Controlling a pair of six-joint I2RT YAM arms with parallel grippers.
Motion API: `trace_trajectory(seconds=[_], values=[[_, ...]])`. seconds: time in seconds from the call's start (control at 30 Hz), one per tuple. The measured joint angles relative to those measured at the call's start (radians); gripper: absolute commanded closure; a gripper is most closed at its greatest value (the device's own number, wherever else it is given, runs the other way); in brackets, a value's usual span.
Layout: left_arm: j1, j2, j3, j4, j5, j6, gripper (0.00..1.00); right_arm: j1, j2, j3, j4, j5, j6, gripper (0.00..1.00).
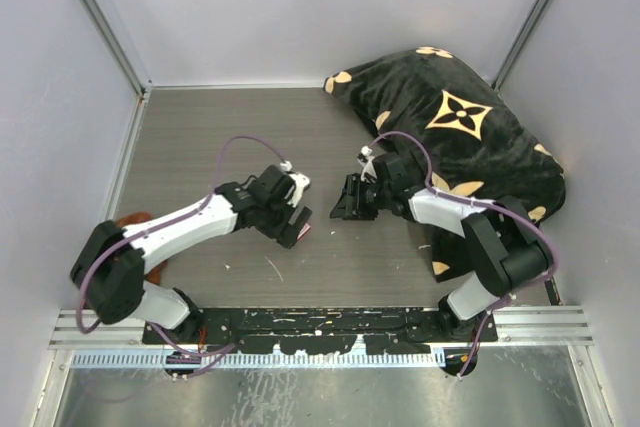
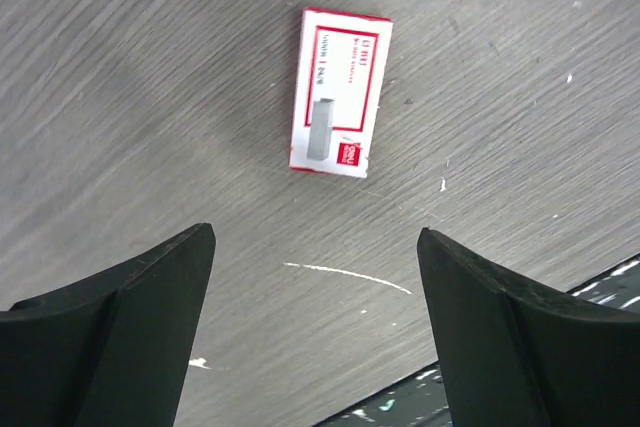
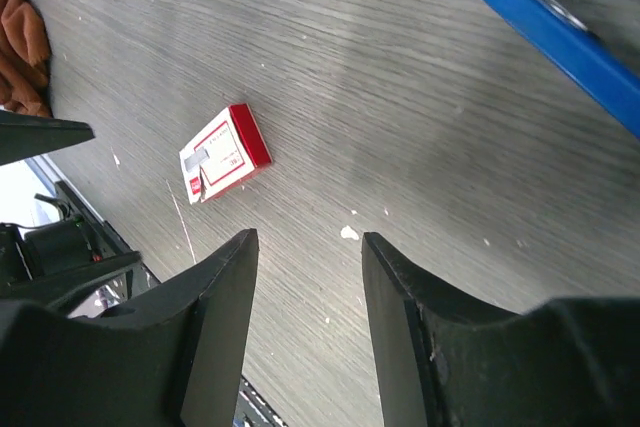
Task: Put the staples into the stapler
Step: Place the staple box at the center of the board, then open the staple box at the center of the board.
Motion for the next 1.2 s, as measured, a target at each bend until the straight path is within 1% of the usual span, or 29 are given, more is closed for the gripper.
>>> trace_trajectory(seconds=[0.17, 0.27, 0.4, 0.5, 0.63, 0.8, 0.9, 1.07, 1.13, 1.2], values=[[0.049, -0.161, -0.137, 0.085, 0.023, -0.285, 0.26, 0.044, 0.110, 0.096, 0.002, -0.035, -0.046, 0.51], [0.071, -0.207, -0.224, 0.153, 0.050, -0.400, 0.29, 0.071, 0.161, 0.154, 0.006, -0.047, -0.063, 0.52], [0.143, -0.219, -0.276, 0.235, 0.126, -0.484, 0.34, 0.093, 0.220, 0.211, 0.013, -0.062, -0.072, 0.55], [0.211, -0.217, -0.285, 0.295, 0.163, -0.534, 0.35, 0.105, 0.269, 0.244, 0.019, -0.075, -0.078, 0.56], [0.223, -0.190, -0.296, 0.374, 0.203, -0.593, 0.35, 0.121, 0.325, 0.273, 0.019, -0.093, -0.083, 0.57], [0.220, -0.130, -0.323, 0.413, 0.232, -0.636, 0.36, 0.143, 0.358, 0.277, 0.021, -0.110, -0.092, 0.58], [0.220, -0.100, -0.323, 0.441, 0.233, -0.634, 0.36, 0.152, 0.373, 0.282, 0.022, -0.126, -0.094, 0.59], [0.220, -0.038, -0.322, 0.498, 0.231, -0.569, 0.41, 0.156, 0.399, 0.309, 0.026, -0.143, -0.100, 0.62], [0.220, -0.016, -0.315, 0.521, 0.240, -0.536, 0.41, 0.157, 0.403, 0.312, 0.026, -0.149, -0.101, 0.63], [0.217, -0.004, -0.311, 0.545, 0.240, -0.497, 0.39, 0.157, 0.403, 0.312, 0.024, -0.150, -0.103, 0.64]])
